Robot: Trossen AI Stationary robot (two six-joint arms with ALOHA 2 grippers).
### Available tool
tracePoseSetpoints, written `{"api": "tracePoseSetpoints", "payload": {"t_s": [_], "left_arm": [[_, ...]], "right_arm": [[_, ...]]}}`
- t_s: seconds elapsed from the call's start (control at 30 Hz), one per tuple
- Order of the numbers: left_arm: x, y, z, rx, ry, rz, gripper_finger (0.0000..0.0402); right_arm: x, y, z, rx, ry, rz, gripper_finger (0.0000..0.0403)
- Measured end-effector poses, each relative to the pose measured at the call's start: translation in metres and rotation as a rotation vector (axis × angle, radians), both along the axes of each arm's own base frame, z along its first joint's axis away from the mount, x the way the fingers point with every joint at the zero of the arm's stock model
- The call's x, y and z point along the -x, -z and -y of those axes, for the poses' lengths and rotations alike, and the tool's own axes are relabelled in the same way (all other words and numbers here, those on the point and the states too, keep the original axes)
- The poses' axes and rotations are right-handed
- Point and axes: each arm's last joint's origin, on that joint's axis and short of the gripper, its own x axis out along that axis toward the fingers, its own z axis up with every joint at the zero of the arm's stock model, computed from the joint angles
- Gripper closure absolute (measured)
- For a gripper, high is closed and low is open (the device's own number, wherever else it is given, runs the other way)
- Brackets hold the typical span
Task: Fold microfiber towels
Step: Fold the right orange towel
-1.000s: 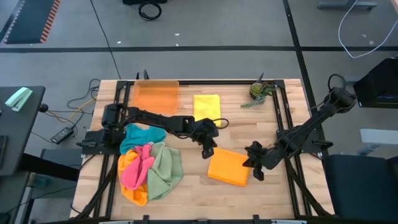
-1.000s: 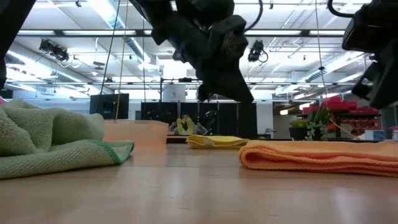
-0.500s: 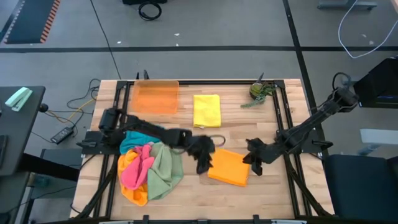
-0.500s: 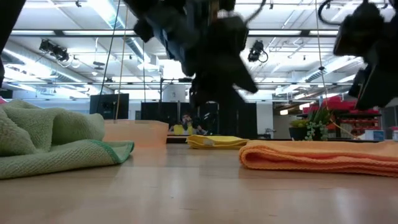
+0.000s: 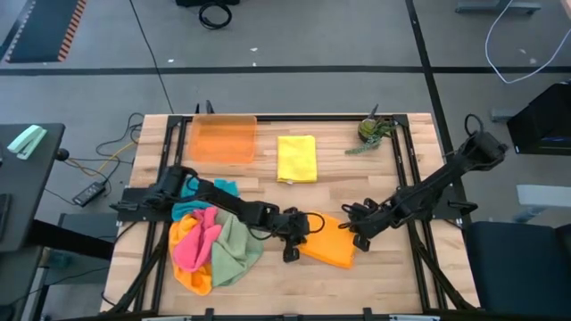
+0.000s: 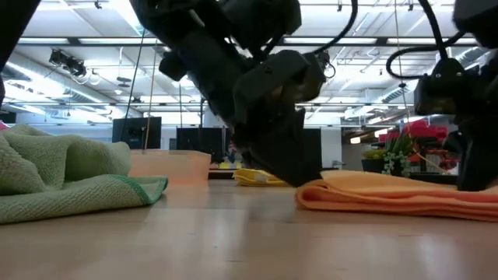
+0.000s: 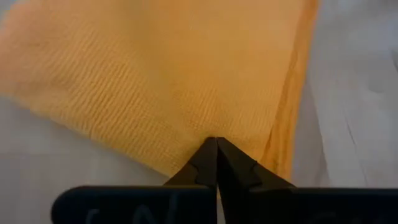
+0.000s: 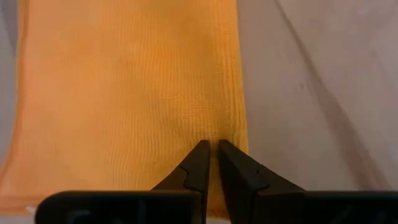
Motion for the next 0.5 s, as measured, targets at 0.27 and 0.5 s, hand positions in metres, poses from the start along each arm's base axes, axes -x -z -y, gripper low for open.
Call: {"api": "tracePoseSetpoints", "payload": {"t_s": [0.27, 0.5], "left_arm": [[0.001, -0.003, -0.042, -0.085, -0.021, -0.080, 0.0394], [0.009, -0.039, -0.085, -0.126, -0.080, -0.080, 0.0373]], "right_arm": [[0.001, 0.001, -0.029, -0.189, 0.024, 0.059, 0.0360], [-0.021, -0.037, -0.050, -0.226, -0.153, 0.210, 0.0360]]}}
